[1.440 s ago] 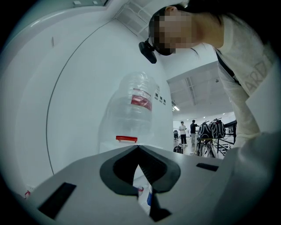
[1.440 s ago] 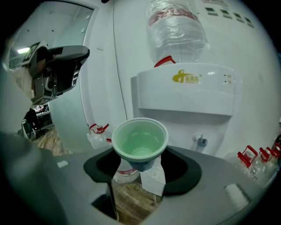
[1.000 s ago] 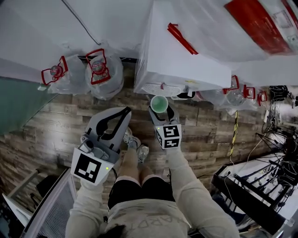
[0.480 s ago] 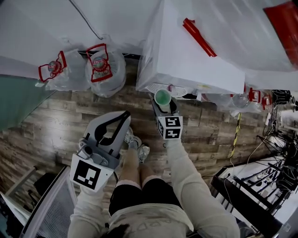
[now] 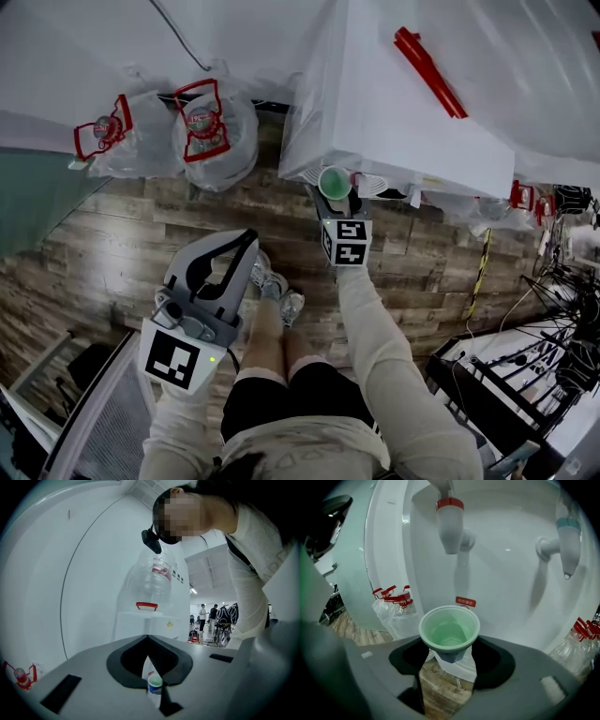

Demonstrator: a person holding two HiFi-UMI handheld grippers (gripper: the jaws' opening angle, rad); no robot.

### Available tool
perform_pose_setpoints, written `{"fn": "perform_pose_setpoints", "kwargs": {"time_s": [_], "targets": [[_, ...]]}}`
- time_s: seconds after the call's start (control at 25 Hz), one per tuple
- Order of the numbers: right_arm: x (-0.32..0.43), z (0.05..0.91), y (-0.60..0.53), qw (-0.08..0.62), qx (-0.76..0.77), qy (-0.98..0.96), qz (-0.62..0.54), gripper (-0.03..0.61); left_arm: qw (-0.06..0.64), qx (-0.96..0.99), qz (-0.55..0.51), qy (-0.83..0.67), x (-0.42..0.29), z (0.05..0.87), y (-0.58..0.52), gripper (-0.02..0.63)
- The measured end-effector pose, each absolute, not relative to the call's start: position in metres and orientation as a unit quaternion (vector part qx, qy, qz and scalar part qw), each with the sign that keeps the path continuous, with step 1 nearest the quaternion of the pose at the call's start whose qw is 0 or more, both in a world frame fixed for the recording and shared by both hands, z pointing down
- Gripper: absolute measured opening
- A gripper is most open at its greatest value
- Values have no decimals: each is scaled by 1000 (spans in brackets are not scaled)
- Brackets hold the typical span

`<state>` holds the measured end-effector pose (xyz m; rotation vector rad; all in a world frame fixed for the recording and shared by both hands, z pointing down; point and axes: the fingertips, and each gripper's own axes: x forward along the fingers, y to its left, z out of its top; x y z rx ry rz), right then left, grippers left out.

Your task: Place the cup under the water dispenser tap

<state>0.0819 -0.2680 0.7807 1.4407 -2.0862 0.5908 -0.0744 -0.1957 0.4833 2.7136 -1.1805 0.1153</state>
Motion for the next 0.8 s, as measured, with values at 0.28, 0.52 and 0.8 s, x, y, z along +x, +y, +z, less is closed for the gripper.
{"fn": "perform_pose_setpoints", "kwargs": {"time_s": [0.28, 0.52, 0.8], "targets": [[80, 795, -278, 272, 539, -767, 219, 295, 92, 910, 43, -403, -81, 493, -199, 5], [80, 802, -278, 273, 541, -764, 222, 295, 96, 906, 47, -410, -88, 498, -200, 5], [78, 805, -277, 289, 538, -759, 225, 295, 95, 903, 44, -416, -92, 495, -201, 5]]}}
